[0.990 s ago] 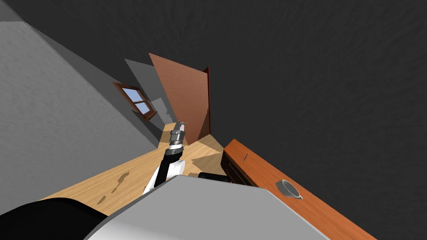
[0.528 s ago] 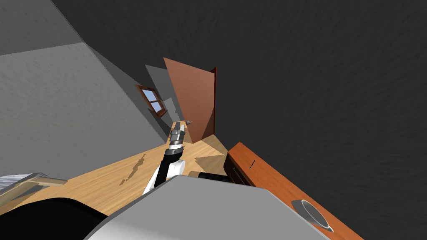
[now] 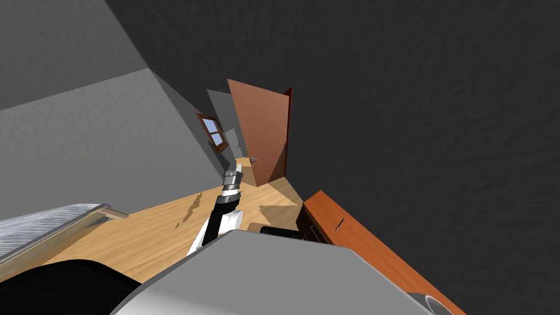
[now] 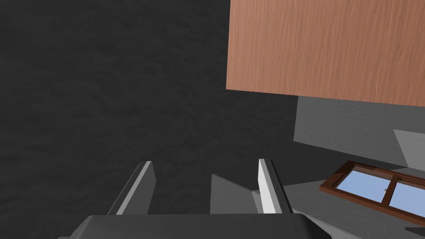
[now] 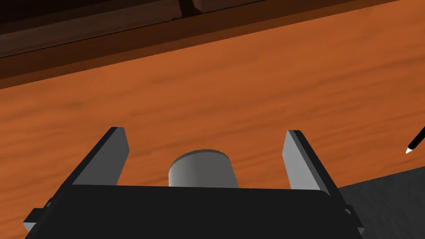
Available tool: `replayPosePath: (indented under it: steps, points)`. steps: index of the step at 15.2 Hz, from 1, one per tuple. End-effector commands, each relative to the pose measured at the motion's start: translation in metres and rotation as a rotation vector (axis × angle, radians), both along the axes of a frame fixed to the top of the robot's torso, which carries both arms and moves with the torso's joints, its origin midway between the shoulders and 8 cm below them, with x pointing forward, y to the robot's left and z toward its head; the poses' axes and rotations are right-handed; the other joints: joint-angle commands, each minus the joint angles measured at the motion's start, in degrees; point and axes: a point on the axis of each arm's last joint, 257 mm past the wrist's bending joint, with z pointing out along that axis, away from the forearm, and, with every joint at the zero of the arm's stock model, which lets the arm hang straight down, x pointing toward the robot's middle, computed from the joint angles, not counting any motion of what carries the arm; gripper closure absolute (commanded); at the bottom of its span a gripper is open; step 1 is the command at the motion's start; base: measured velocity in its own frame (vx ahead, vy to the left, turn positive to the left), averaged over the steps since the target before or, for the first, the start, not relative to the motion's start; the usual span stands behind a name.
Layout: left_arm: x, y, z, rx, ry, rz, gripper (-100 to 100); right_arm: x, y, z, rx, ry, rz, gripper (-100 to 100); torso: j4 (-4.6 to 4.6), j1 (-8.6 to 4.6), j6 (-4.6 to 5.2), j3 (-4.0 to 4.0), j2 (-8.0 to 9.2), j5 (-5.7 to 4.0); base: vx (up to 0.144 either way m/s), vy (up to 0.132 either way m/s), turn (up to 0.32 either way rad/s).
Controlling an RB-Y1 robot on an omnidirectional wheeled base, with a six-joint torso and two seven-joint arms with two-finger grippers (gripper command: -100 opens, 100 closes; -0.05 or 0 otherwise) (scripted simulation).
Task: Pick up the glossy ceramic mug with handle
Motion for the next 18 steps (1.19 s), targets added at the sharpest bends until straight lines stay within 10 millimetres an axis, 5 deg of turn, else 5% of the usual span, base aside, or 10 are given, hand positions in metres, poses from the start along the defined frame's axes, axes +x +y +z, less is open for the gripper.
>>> replayPosePath:
  steps: [1,4,10,15,18]
  points:
    - [0.000,0.000,0.000,0.000,0.000,0.000,0,-0.020,-0.022,0.008,-0.036,0.044,-0.023,-100,0.00,0.00,0.00,0.00,0.00,0.00,0.043,0.007,0.259]
    - [0.000,0.000,0.000,0.000,0.000,0.000,0,-0.059,-0.061,0.026,-0.101,0.128,-0.071,-100,-0.01,-0.02,0.01,-0.03,-0.05,-0.01,0.042,0.004,0.290]
    - [0.000,0.000,0.000,0.000,0.000,0.000,0,-0.101,-0.093,0.045,-0.158,0.212,-0.136,-100,0.00,-0.05,0.02,0.00,0.01,-0.03,0.030,-0.007,0.237]
    - [0.000,0.000,0.000,0.000,0.000,0.000,0,-0.117,-0.096,0.047,-0.164,0.243,-0.173,-100,0.02,-0.14,0.00,0.03,0.04,-0.05,0.015,-0.028,0.212]
    - [0.000,0.000,0.000,0.000,0.000,0.000,0,-0.128,-0.079,0.033,-0.132,0.263,-0.213,-100,0.04,-0.14,-0.01,0.07,0.13,-0.07,-0.007,-0.042,0.199]
